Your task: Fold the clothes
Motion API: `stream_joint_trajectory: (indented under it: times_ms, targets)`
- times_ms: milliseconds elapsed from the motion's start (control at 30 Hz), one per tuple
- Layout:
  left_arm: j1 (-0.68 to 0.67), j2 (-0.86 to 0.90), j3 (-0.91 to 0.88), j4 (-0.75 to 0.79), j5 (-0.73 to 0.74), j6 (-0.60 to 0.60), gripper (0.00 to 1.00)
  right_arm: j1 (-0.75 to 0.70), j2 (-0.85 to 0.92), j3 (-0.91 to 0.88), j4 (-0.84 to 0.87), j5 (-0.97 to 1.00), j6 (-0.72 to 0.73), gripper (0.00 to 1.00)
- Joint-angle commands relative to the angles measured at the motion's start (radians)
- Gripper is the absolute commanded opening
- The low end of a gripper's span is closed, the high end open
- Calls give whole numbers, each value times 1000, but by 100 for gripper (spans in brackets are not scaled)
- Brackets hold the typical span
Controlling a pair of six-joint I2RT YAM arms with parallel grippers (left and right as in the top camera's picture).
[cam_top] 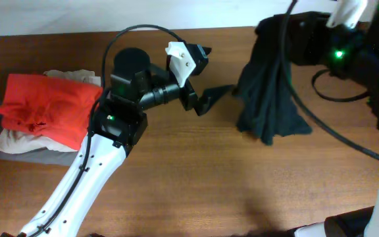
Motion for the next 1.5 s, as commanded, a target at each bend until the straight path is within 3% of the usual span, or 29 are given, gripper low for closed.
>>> stream_joint_trajectory:
  times_ms: [0,400,667,1000,1133,1467]
  targets:
    - [-3,0,20,53,84,-61,99,37,11,13,7,28,-10,4]
    - [-5,0,64,61,124,-55,99,89,60,13,10,51,-10,4]
    - [-5,7,64,19,60,-6,89,157,64,13,22,50,24,4]
    - [-5,11,64,-1,1,6,52,220,63,13,-5,106,24,4]
    - [-5,11,64,-31,-58,25,2,220,62,13,-17,143,23,4]
    - [-4,10,194,-199,-189,86,0,219,62,13,-66,325,23,10]
